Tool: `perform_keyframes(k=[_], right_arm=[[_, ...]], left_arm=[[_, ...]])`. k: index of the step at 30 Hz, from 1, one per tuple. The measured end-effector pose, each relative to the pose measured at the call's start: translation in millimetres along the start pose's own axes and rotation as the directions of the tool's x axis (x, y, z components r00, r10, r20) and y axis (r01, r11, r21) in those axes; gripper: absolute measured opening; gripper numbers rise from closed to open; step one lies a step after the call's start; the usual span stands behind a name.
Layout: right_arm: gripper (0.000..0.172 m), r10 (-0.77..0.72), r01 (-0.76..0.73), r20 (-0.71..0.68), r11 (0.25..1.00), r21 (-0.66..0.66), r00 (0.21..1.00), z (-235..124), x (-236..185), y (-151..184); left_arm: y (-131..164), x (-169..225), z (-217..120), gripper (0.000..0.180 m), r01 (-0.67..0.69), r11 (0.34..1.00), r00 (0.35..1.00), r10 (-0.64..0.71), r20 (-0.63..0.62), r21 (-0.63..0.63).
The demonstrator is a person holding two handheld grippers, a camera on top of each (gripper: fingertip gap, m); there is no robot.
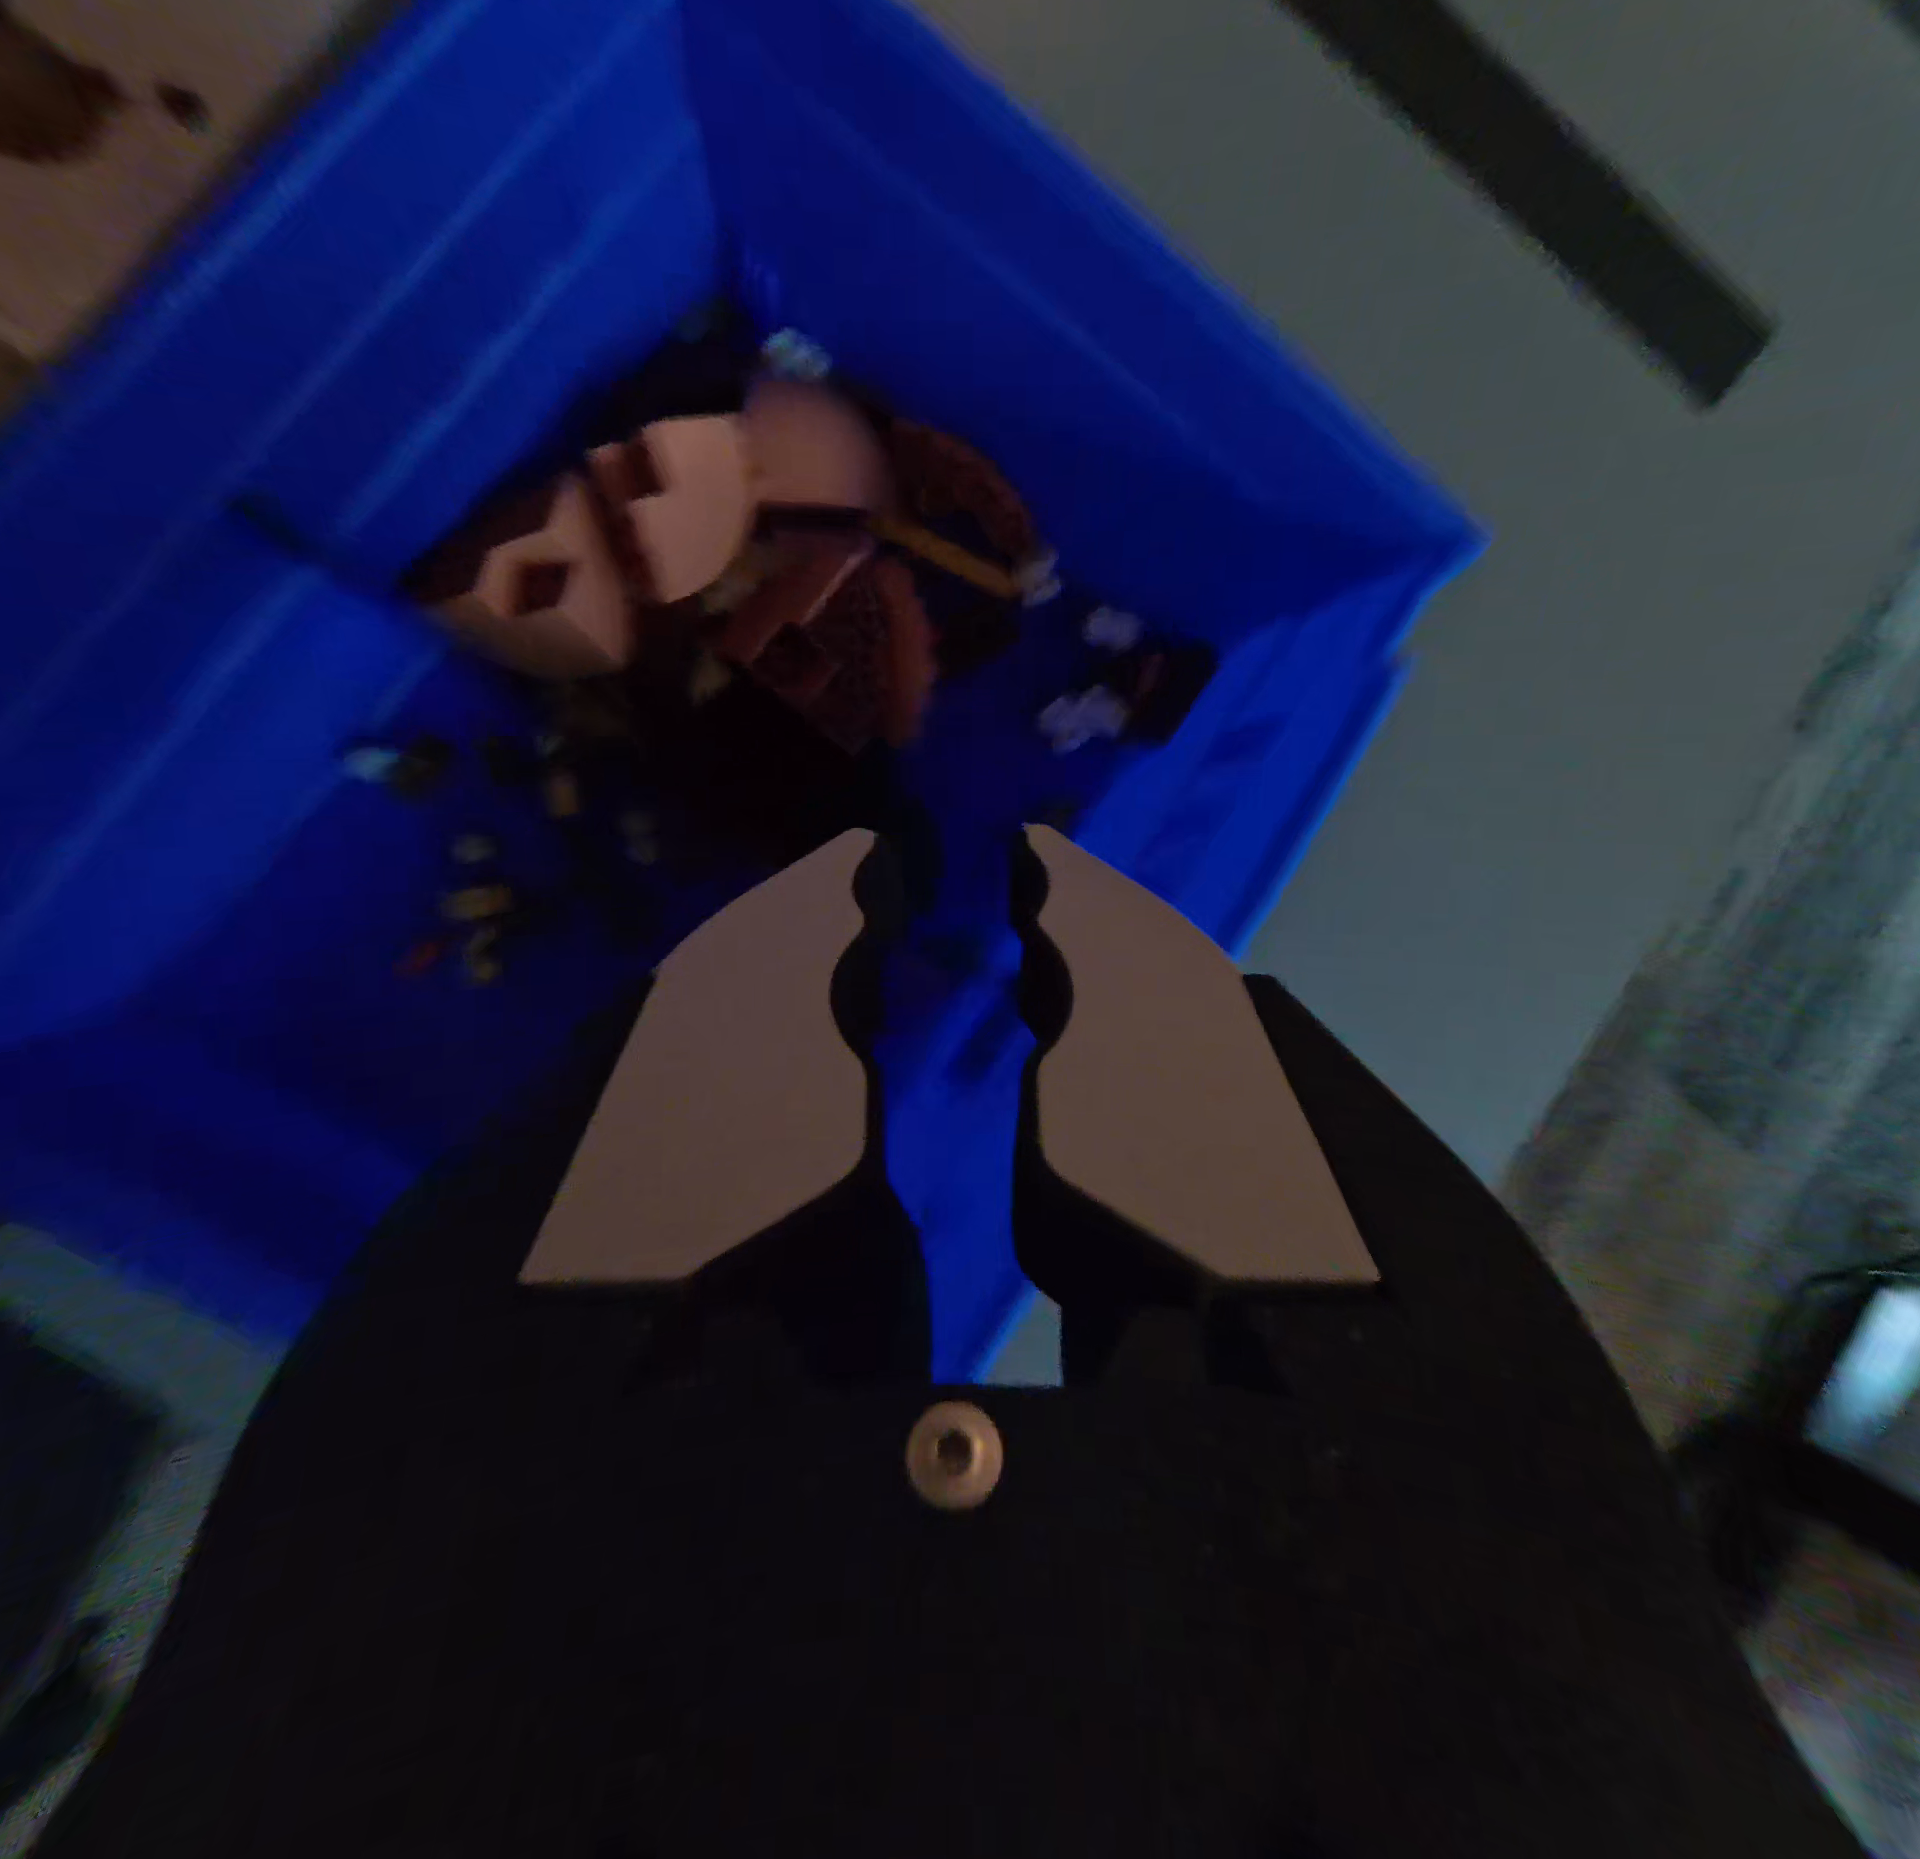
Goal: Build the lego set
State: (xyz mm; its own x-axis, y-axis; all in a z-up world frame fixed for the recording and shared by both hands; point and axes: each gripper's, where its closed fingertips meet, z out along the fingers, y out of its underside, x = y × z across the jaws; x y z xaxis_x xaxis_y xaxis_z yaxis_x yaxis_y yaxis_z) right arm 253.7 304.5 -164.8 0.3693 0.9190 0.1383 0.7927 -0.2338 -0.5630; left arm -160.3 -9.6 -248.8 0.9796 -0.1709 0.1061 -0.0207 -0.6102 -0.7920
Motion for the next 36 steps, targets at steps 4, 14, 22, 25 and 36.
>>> perform_keyframes(k=[4,14,22,25,36], right_arm=[[0.034,0.108,-0.104,0.063,0.993,-0.061,0.992,-9,-33,37],[0.027,0.096,-0.077,0.241,0.993,-0.087,0.966,-6,-90,59],[0.014,0.011,0.035,0.359,0.992,-0.121,0.933,12,-117,52],[0.014,-0.017,0.071,0.36,0.988,-0.137,0.933,24,-120,48],[0.011,-0.02,0.072,0.337,0.987,-0.143,0.941,58,-127,37]], left_arm=[[0,0,0,0.031,-0.001,1.0,1.0,0.001,-0.006,0.001],[0,1,0,0.031,-0.036,0.999,0.999,0.036,0.022,-0.001],[1,0,1,0.031,-0.051,0.999,0.998,0.052,0.042,-0.012],[1,-1,1,0.031,-0.05,0.999,0.998,0.051,0.043,-0.015],[0,0,0,0.031,-0.039,0.999,0.999,0.04,0.03,-0.002]])
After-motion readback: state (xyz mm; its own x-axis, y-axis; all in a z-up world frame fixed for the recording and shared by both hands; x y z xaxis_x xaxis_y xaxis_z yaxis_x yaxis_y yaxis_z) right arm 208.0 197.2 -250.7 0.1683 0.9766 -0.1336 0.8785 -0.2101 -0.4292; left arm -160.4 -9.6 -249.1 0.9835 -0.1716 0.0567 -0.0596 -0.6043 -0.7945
